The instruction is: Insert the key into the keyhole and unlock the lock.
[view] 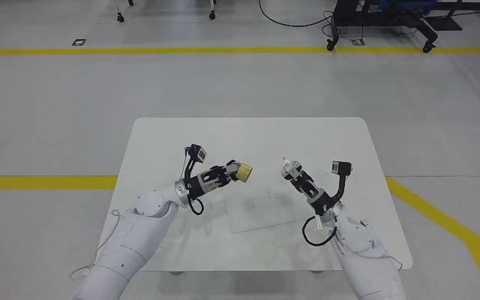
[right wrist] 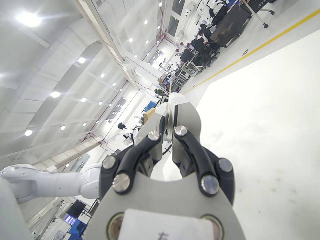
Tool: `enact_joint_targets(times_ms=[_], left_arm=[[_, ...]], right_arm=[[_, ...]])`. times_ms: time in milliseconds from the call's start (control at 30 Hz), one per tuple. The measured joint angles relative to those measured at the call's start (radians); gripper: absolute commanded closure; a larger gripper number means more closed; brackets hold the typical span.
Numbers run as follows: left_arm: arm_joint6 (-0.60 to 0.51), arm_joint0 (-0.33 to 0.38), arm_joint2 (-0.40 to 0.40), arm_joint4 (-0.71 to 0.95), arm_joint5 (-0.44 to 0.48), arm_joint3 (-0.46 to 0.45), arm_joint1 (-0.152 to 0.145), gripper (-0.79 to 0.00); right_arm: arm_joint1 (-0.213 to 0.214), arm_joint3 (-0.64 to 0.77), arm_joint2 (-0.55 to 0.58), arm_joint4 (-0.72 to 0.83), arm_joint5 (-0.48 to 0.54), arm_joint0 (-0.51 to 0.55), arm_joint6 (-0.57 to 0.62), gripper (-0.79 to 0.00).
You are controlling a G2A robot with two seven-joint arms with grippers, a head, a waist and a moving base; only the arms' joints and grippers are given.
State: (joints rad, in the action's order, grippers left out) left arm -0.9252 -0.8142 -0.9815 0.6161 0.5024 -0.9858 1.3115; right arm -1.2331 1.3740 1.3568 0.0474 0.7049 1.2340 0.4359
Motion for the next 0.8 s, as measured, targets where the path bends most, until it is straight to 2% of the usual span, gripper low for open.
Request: enact_joint_targets(times_ms=[333, 400, 467, 600, 700, 800], left_arm=[[-0.003, -0.007, 0.003, 0.01, -0.011, -0.008, 0.001, 0.0], [-0.011, -0.021, 0.001, 0.042, -0.06, -0.023, 0.002, 0.0], [-0.052, -0.03, -0.007, 0.11, -0.125, -0.022, 0.003, 0.0], [-0.168, 0.0, 0.004, 0.178, -0.234, 0.044, 0.01, 0.0], [-0.227, 0.036, 0.021, 0.19, -0.268, 0.092, 0.02, 0.0], [-0.251, 0.075, 0.037, 0.172, -0.263, 0.139, 0.03, 0.0]], right_arm=[[0.001, 0.006, 0.002, -0.006, -0.005, 0.002, -0.002, 0.0], [0.004, 0.038, 0.012, -0.065, -0.022, 0.016, -0.024, 0.0], [0.008, 0.096, 0.023, -0.187, -0.048, 0.051, -0.06, 0.0], [0.014, 0.238, 0.027, -0.39, -0.108, 0.144, -0.088, 0.0], [0.02, 0.331, 0.035, -0.458, -0.156, 0.205, -0.074, 0.0], [0.025, 0.414, 0.049, -0.474, -0.207, 0.249, -0.046, 0.0]])
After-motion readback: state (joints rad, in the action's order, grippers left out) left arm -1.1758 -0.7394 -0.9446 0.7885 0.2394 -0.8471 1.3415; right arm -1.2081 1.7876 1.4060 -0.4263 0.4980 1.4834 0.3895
